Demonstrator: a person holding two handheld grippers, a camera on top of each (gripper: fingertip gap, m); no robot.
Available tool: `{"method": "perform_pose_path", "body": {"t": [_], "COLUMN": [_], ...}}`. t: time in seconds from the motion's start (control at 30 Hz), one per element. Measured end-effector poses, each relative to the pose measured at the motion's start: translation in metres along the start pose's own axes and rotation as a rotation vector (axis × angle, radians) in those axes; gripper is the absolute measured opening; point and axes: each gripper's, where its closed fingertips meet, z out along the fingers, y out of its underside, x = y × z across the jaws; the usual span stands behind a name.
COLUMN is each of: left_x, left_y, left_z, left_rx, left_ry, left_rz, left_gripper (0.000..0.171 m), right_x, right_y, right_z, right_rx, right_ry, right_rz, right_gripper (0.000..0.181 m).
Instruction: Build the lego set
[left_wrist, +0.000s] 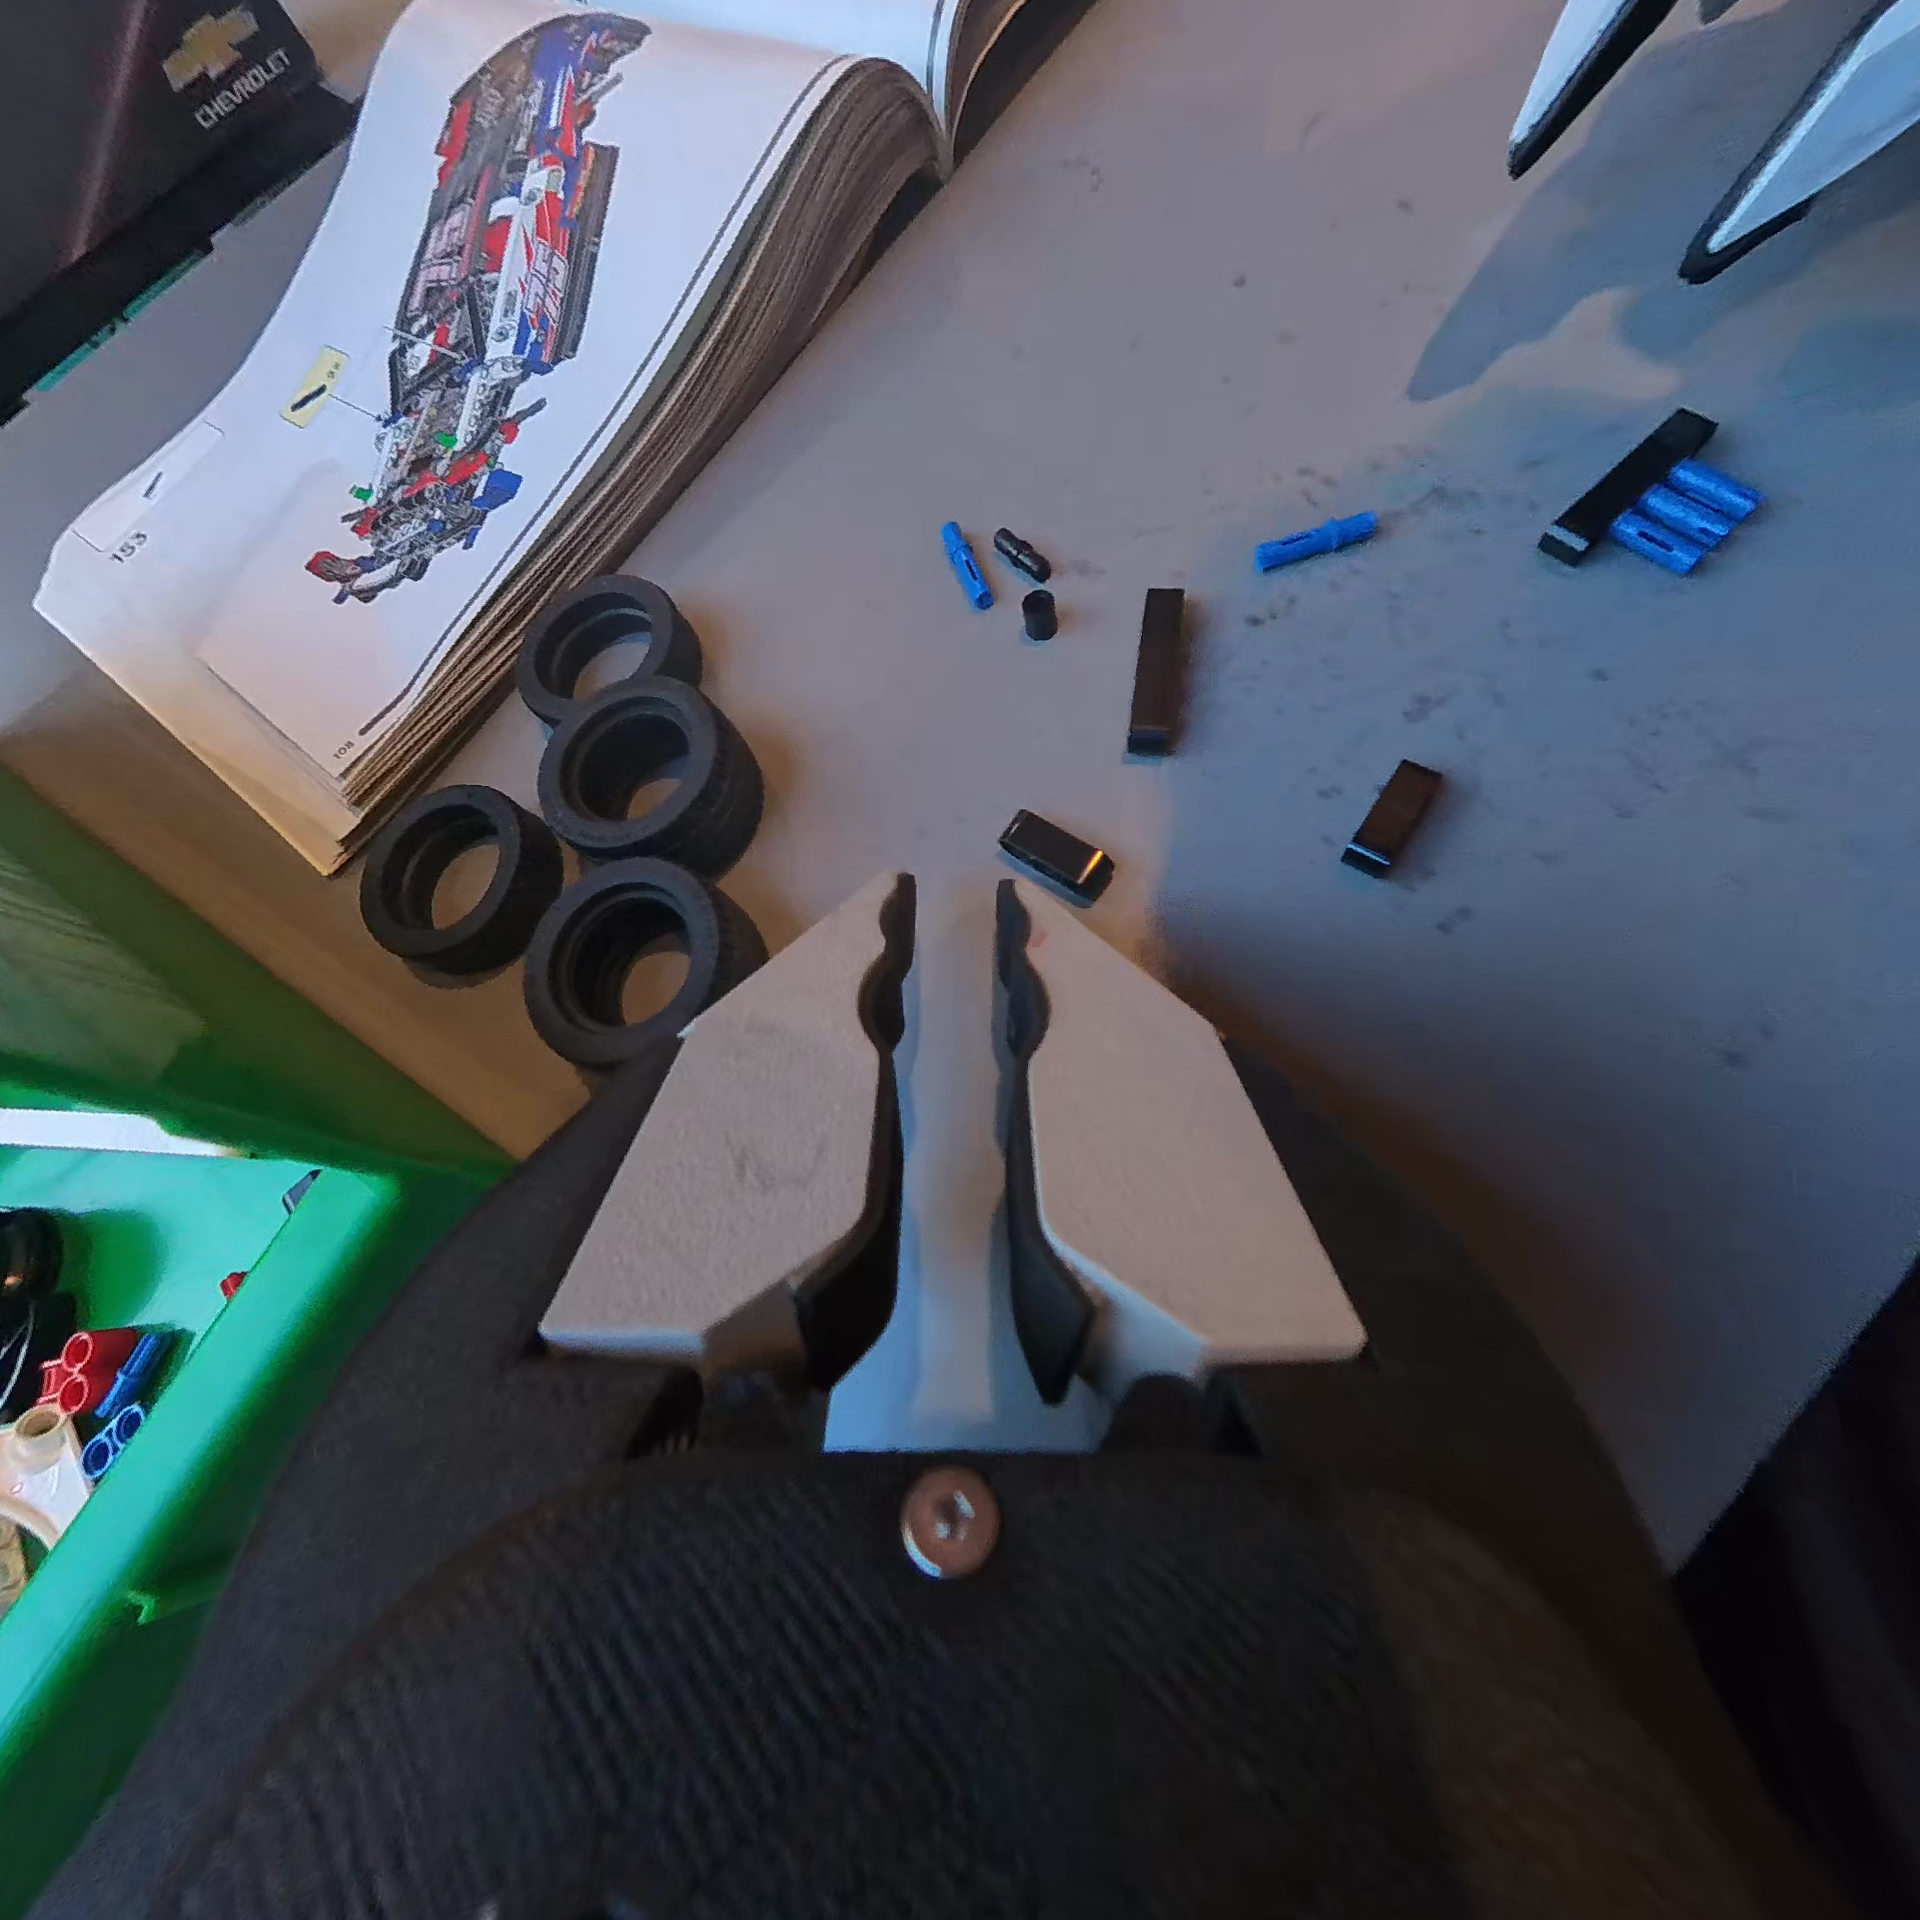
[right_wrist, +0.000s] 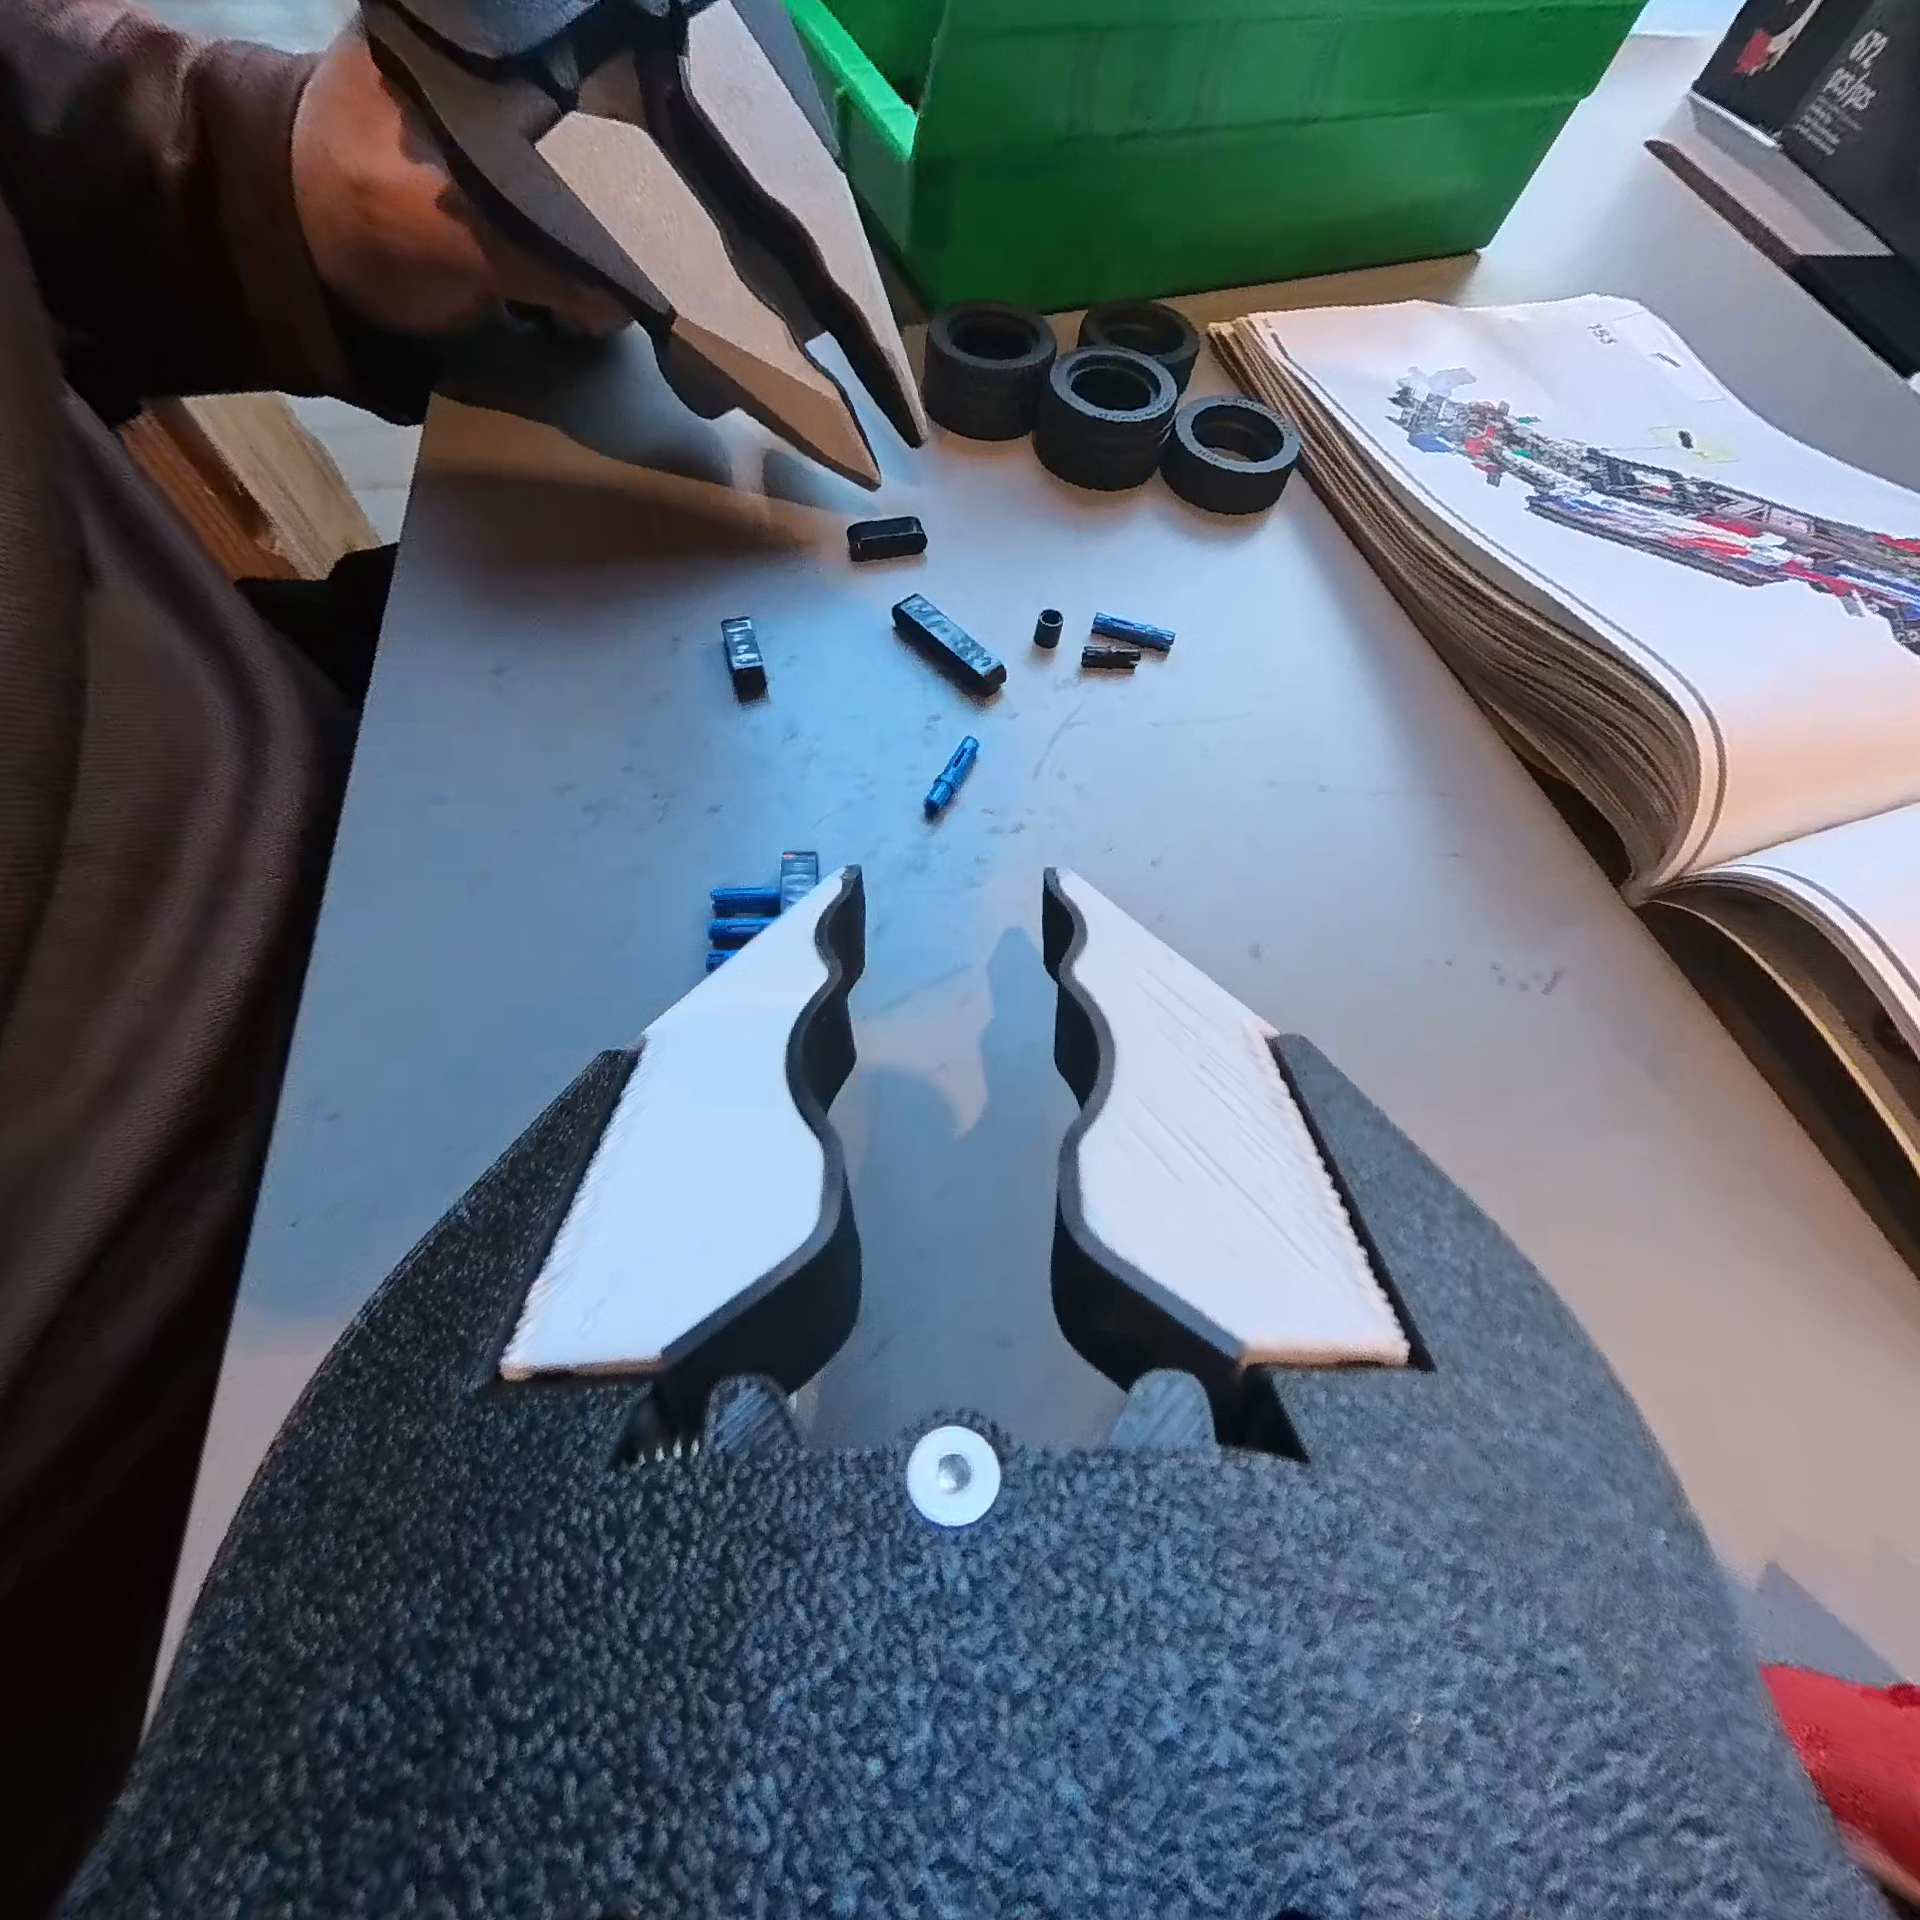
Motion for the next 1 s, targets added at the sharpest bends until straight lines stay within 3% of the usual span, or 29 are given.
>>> {"method": "perform_pose_path", "body": {"t": [1.0], "left_x": [0.0016], "left_y": [0.0028], "left_z": [0.0028], "left_rx": [-0.026], "left_ry": [0.003], "left_rz": [0.019], "left_gripper": [0.012], "right_x": [0.0061], "right_y": [-0.011], "right_z": [-0.0003], "right_rx": [0.067], "right_ry": [-0.026], "right_rz": [0.01], "right_gripper": [0.033]}}
